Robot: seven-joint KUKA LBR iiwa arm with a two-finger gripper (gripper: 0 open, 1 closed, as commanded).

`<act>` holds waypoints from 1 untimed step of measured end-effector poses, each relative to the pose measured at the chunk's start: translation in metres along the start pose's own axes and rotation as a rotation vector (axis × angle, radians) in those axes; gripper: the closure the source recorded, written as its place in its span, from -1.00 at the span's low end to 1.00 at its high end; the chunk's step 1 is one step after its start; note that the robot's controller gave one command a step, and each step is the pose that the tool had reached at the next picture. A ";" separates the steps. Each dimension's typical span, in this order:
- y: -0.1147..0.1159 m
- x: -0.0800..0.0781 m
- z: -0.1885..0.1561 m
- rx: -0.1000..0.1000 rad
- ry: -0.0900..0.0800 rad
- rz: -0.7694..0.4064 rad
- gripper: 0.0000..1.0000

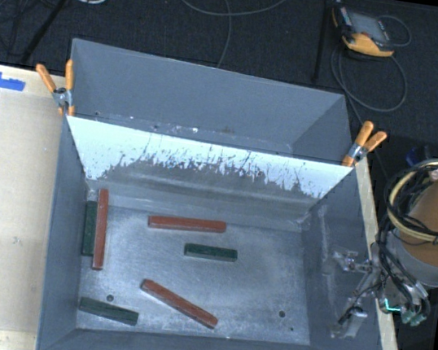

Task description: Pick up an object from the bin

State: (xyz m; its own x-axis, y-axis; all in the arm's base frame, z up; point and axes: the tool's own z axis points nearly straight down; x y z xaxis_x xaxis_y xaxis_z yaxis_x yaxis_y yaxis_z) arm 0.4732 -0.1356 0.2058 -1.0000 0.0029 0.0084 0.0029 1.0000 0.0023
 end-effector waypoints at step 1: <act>0.064 -0.003 0.082 -0.003 0.001 0.077 -1.00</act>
Offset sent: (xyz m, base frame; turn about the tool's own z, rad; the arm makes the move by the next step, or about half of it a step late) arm 0.0035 0.0595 -0.0764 0.0819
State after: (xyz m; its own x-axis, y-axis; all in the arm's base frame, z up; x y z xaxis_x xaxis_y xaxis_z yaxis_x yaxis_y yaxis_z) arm 0.4752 -0.0715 0.1243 -0.9968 0.0799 0.0095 0.0799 0.9968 0.0041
